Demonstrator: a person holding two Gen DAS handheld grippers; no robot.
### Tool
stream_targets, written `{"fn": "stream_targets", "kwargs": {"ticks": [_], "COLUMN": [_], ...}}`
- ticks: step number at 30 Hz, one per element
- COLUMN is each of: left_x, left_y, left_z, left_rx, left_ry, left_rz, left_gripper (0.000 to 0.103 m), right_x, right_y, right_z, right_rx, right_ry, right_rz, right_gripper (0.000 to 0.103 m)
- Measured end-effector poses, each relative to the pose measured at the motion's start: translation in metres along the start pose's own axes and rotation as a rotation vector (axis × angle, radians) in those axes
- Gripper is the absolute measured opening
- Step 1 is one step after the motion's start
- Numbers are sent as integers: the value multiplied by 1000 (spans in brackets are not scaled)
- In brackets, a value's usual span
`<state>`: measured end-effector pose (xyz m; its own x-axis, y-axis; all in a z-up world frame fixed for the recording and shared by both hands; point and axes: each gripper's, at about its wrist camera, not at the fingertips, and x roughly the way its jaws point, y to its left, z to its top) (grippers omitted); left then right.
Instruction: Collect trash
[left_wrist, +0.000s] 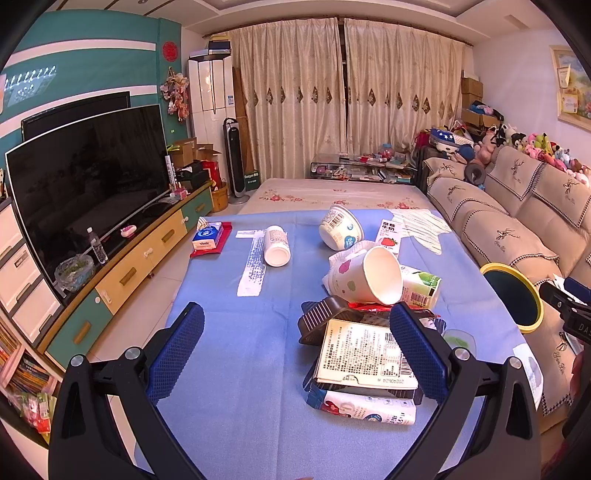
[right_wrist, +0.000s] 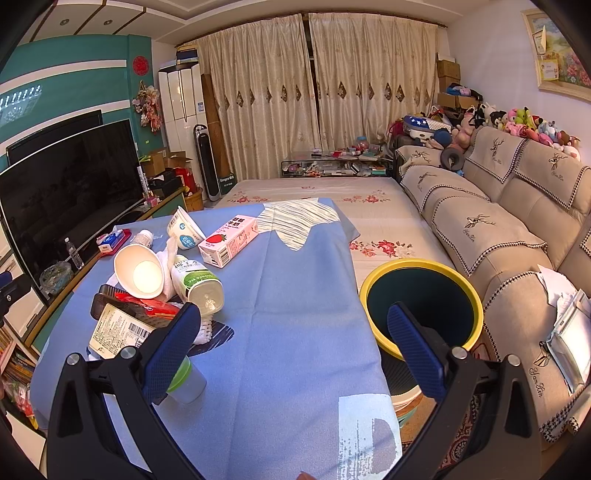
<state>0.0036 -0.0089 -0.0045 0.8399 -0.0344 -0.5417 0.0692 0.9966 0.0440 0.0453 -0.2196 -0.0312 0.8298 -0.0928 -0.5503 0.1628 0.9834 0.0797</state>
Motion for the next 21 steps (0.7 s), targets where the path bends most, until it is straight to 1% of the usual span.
{"fn": "stream_targets", "kwargs": {"ticks": [9,13,21], "left_x": [4,8,20], "left_y": [-3,-4,-1], "left_z": [-4,-3,-4], "left_rx": [5,5,-8], "left_ry": [6,15,43], "left_rz": [-2,-6,-11], "left_gripper": [99,99,99], "right_x": [3,11,23], "right_y": [1,1,11], "right_z": [-3,-6,3], "right_rx": [0,-5,-40], "right_ry": [5,14,14], "right_rz": [-1,0,11], "right_gripper": [97,97,97]}}
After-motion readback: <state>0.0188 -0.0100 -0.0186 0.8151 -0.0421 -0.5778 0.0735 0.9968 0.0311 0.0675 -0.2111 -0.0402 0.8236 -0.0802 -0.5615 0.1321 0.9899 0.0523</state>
